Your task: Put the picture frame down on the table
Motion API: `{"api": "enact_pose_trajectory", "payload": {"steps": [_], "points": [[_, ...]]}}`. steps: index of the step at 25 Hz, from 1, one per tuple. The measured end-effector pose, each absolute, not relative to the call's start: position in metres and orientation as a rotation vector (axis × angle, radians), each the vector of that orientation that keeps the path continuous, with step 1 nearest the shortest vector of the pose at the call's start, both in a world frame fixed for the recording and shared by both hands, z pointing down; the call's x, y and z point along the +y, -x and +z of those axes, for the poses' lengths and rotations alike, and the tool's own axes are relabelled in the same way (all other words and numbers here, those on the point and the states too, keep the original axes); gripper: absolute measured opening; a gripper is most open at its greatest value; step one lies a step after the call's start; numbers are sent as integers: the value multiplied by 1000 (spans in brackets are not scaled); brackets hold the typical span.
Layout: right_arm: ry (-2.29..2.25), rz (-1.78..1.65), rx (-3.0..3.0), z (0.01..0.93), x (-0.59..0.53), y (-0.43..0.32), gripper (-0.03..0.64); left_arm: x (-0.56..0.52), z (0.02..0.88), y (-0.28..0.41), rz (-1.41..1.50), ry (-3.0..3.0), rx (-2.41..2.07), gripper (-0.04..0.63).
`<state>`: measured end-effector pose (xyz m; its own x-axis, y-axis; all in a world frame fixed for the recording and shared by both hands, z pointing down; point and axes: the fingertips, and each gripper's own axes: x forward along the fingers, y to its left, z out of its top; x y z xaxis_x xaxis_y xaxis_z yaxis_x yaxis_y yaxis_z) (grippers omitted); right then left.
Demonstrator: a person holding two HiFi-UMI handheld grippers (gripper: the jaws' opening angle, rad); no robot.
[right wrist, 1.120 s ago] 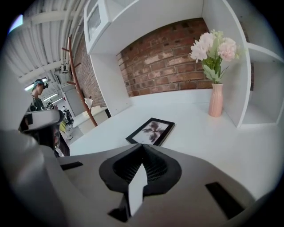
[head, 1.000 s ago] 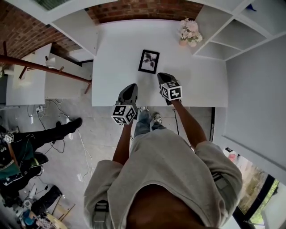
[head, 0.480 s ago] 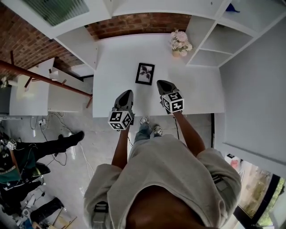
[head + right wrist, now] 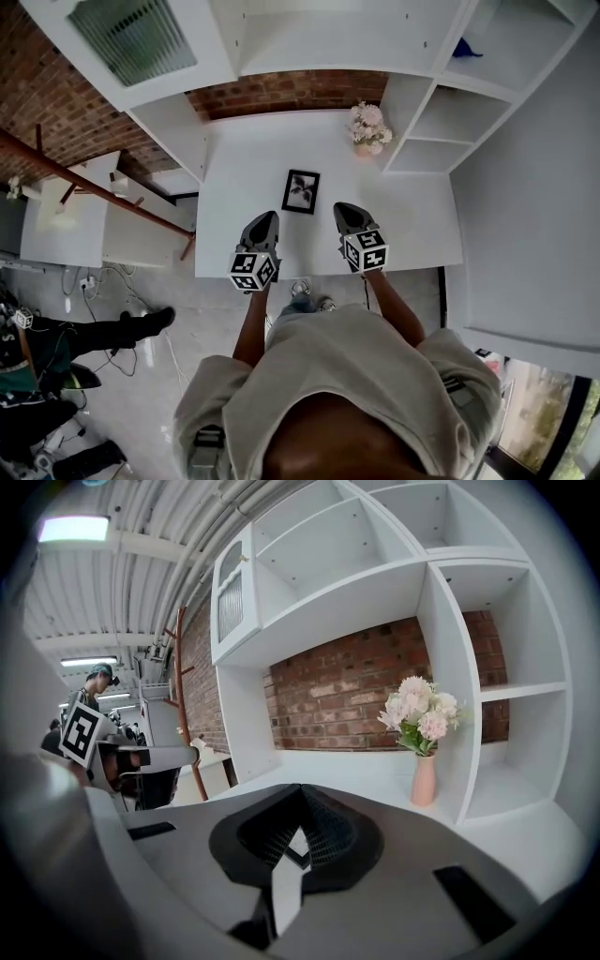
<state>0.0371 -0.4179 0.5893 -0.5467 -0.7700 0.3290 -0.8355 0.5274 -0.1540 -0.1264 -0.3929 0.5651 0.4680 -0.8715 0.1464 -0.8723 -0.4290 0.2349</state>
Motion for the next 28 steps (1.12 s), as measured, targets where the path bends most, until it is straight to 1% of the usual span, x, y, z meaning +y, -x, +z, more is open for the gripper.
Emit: {"api": "enact_pose_trajectory", "payload": {"steps": [13, 28], "points": [[-1464, 368, -2568, 559, -447, -56, 24, -429, 536, 124, -45, -2515, -1506, 17], [-1464, 375, -2567, 559, -452, -65, 23, -433, 536, 116, -53, -2504, -1514, 17]]}}
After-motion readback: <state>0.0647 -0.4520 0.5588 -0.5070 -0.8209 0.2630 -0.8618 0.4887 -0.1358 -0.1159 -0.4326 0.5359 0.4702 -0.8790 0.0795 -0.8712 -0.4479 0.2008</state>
